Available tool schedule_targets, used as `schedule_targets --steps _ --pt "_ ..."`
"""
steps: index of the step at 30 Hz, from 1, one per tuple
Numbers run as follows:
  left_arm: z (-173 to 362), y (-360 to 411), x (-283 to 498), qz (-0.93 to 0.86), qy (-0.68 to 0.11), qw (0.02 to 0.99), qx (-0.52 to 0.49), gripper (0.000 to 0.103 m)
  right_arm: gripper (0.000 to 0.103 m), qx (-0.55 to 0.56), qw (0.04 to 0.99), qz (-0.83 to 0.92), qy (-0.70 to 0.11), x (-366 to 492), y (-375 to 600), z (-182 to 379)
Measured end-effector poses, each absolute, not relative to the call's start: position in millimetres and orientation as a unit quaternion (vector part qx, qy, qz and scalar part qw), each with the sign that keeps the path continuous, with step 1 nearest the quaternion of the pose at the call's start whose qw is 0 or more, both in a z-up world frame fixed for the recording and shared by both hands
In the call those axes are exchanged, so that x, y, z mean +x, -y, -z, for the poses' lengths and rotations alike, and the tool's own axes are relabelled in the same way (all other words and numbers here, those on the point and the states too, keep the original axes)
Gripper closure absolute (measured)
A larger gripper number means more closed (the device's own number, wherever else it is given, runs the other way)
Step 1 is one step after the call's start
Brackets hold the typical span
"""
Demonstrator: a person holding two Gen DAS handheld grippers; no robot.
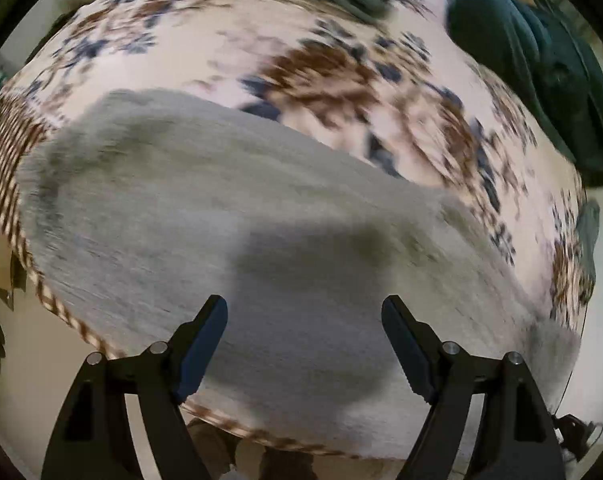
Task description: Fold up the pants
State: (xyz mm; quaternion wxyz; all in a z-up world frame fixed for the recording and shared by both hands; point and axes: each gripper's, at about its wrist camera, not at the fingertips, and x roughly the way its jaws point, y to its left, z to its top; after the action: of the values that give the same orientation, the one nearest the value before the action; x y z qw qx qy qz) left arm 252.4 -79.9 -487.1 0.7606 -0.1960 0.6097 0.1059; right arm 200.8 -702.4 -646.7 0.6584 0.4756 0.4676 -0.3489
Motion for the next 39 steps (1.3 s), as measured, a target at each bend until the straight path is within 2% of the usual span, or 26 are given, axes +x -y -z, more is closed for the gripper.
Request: schedule_targets --steps 5,7,10,11,14,17,19,21,25,31,32,33,34,35,39 --pt "487 126 256 -0.090 -0.623 0.757 -0.173 0.025 0.100 0.423 0.690 0.366 -0.459 186 693 607" --pt "487 137 257 -0.088 -0.628 0.756 -0.166 0.025 0.100 0.434 0.672 0.369 -0.473 167 694 608" --pt "491 150 257 -0.085 -0.635 0.750 -0.163 0.025 0.097 0.466 0.617 0.321 -0.546 158 706 642" --pt "492 153 257 -0.086 -0.636 0.749 -0.163 0.025 0.093 0.465 0.600 0.323 -0.566 158 709 649" --pt "492 158 260 -0.088 -0.637 0.748 -0.161 0.025 0.072 0.454 0.605 0.314 -0.573 161 712 636" --pt "486 153 265 -0.095 -0.630 0.754 -0.157 0.025 0.068 0.419 0.638 0.264 -0.589 191 683 607" --pt "483 146 271 -0.099 -0.627 0.756 -0.158 0.025 0.062 0.400 0.646 0.206 -0.616 222 653 601" --pt "481 136 276 -0.099 -0.623 0.757 -0.170 0.025 0.062 0.386 0.647 0.149 -0.640 258 619 603" --pt "492 113 296 -0.111 -0.627 0.739 -0.222 0.025 0.062 0.440 0.609 0.103 -0.652 328 570 637" --pt "536 95 344 -0.101 -0.645 0.693 -0.308 0.025 0.062 0.443 0.564 0.180 -0.673 391 537 692" --pt "540 92 347 -0.101 -0.642 0.690 -0.317 0.030 0.063 0.435 0.563 0.197 -0.675 394 532 695" --pt "546 86 354 -0.104 -0.636 0.692 -0.325 0.054 0.078 0.421 0.568 0.214 -0.674 397 530 697" --pt "548 83 359 -0.103 -0.632 0.695 -0.327 0.069 0.091 0.414 0.576 0.225 -0.668 397 527 696" --pt "549 81 363 -0.101 -0.630 0.697 -0.328 0.086 0.097 0.407 0.584 0.232 -0.663 397 527 694" --pt "541 77 381 -0.082 -0.609 0.722 -0.318 0.095 0.099 0.389 0.614 0.243 -0.642 400 527 678"
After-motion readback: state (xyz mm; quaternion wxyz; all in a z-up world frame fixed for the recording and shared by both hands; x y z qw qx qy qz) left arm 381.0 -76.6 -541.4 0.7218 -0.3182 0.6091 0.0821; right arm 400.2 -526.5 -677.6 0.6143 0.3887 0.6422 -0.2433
